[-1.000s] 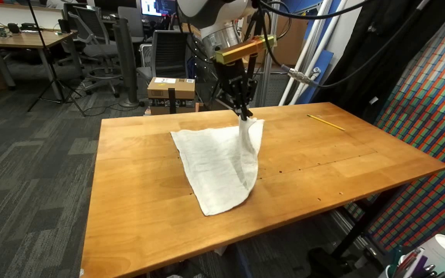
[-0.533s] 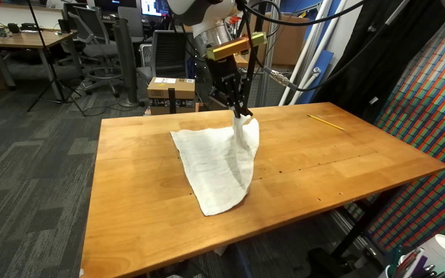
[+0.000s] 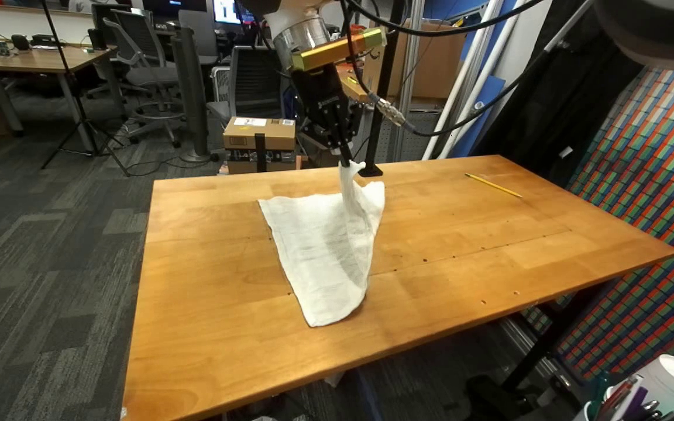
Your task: Fold the white towel
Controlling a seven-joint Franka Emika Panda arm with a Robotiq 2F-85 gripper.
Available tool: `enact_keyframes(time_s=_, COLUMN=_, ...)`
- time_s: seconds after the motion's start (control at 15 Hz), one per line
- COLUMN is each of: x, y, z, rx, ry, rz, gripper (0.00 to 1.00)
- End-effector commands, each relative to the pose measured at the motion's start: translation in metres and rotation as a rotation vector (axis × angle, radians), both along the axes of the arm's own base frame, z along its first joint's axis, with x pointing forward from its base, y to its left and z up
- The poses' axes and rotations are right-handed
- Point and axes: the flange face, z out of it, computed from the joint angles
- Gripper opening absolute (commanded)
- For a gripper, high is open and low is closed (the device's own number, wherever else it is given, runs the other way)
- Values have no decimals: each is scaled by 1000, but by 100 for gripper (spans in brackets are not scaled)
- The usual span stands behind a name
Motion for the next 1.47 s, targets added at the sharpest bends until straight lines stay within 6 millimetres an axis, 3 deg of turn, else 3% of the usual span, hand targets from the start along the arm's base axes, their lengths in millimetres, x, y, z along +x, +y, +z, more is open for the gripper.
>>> enact_keyframes(time_s=0.0, x=8, y=22, z=6, rx=30, ry=5, rz=65, gripper=0)
enact_keyframes(time_s=0.27, x=18, y=38, z=7, rx=76, ry=-33, rz=122, gripper=0)
enact_keyframes(time_s=0.8, x=54, y=30, z=19, rx=166, ry=-234, rz=-35, gripper=0)
enact_keyframes(time_s=1.4, x=64, y=22, z=-50, rx=208, ry=-161, rz=-231, gripper=0)
